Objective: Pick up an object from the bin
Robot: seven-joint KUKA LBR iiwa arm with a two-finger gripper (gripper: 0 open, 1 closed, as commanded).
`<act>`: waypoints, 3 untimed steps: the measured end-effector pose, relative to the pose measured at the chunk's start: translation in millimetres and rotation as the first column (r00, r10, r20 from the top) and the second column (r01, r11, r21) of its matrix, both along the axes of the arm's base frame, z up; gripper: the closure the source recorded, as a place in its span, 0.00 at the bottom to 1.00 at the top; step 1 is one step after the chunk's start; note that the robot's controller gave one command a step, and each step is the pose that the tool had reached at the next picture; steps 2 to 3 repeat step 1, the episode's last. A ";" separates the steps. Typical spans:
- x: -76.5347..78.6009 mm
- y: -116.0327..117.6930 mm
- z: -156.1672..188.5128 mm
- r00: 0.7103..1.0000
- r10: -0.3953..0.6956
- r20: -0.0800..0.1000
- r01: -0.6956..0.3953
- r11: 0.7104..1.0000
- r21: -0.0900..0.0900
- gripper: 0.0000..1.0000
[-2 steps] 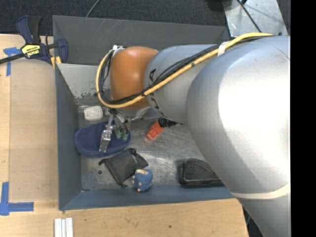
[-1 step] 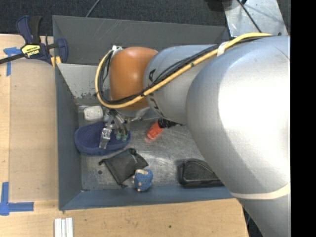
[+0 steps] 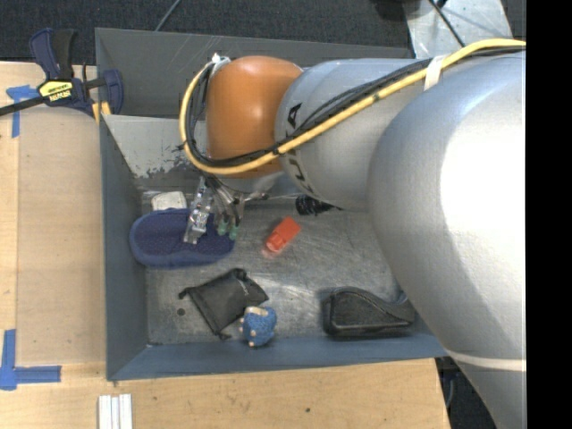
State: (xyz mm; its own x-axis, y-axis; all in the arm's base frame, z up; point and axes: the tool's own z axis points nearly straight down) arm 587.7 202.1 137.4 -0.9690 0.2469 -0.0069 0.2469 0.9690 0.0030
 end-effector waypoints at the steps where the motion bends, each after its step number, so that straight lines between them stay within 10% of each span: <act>1: 2.2 -0.1 57.5 1.000 0.001 0.002 -0.001 1.000 0.002 1.00; 3: 2.2 -0.1 57.5 1.000 0.001 0.002 -0.001 1.000 0.002 1.00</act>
Offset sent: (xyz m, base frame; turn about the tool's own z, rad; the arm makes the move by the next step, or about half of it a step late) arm -0.0001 0.0001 0.0530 0.0000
